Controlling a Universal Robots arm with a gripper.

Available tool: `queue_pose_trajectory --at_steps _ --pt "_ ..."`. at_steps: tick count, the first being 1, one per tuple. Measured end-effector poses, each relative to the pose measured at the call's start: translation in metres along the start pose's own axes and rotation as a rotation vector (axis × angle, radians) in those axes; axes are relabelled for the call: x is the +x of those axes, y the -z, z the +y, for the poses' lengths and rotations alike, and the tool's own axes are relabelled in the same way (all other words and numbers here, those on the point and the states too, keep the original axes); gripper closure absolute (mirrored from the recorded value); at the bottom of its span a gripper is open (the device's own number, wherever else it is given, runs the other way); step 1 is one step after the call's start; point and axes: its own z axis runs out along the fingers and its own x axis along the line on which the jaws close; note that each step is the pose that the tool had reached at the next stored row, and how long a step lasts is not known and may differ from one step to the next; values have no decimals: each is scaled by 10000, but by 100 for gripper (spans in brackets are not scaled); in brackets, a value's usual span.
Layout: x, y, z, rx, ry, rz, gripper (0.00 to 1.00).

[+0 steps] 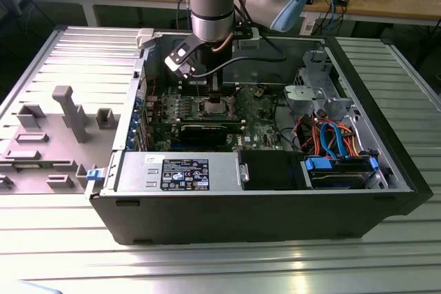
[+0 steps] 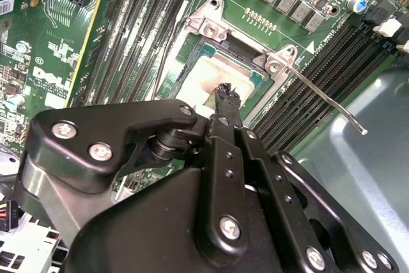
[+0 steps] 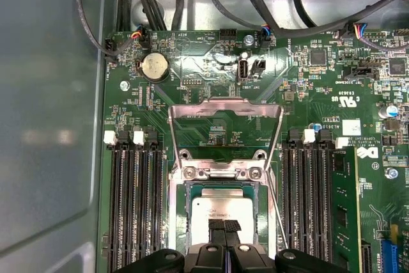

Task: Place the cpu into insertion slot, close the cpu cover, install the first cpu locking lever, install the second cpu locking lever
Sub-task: 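Close the cpu cover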

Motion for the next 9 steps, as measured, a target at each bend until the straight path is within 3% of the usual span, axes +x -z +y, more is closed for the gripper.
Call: queue_pose_trajectory --at_steps 9 --pt "0 27 2 2 0 -1 89"
